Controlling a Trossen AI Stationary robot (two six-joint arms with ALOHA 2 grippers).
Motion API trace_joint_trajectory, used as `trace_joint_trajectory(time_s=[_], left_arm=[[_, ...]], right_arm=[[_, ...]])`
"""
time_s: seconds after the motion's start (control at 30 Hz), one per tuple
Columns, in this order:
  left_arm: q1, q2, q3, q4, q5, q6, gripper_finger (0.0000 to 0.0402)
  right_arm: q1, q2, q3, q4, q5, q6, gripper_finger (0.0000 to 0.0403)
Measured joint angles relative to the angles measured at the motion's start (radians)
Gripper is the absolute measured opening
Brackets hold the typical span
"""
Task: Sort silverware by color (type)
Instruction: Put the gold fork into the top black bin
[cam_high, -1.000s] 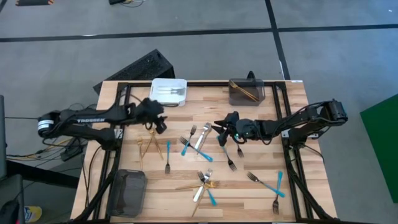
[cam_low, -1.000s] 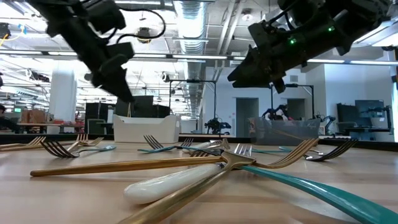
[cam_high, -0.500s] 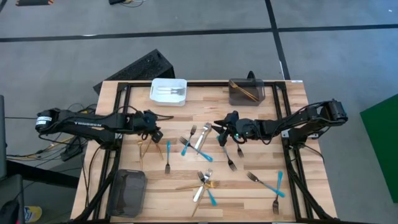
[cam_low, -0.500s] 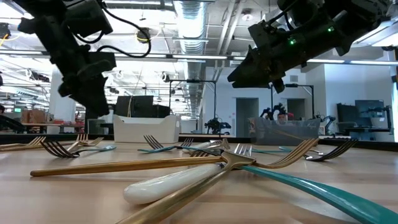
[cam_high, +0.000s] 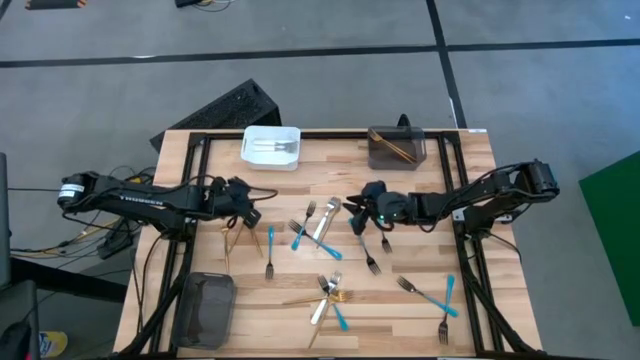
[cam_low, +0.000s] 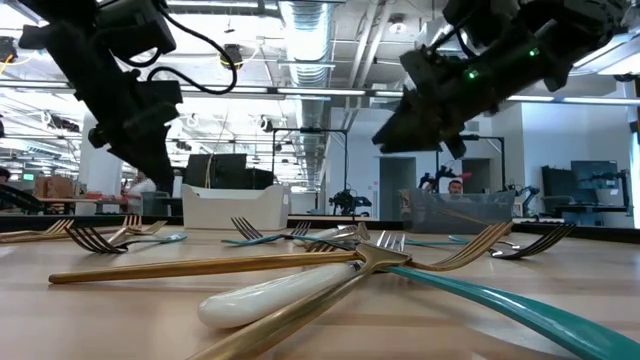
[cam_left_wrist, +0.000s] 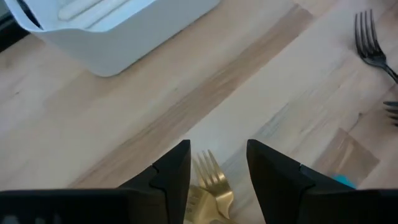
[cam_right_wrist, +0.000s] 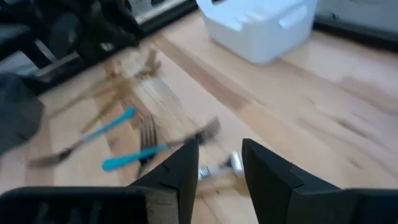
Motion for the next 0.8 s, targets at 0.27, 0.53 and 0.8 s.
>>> trace_joint_trajectory(time_s=[0.27, 0.53, 0.8], left_arm=[[0.0, 0.0, 0.0, 0.001, 0.052, 0.004, 0.0143], [0.0, 0.0, 0.0, 0.006, 0.031, 0.038, 0.0143], [0.0, 0.0, 0.0, 0.072, -0.09, 0.007, 0.0143]], right_arm=[[-0.013, -0.057, 0.0, -0.287, 0.0, 0.147, 0.0113], [0.02, -0.119, 0.0, -0.554, -0.009, 0.292, 0.0112], [0.006, -0.032, 0.001, -0.428, -0.111, 0.306, 0.0112]])
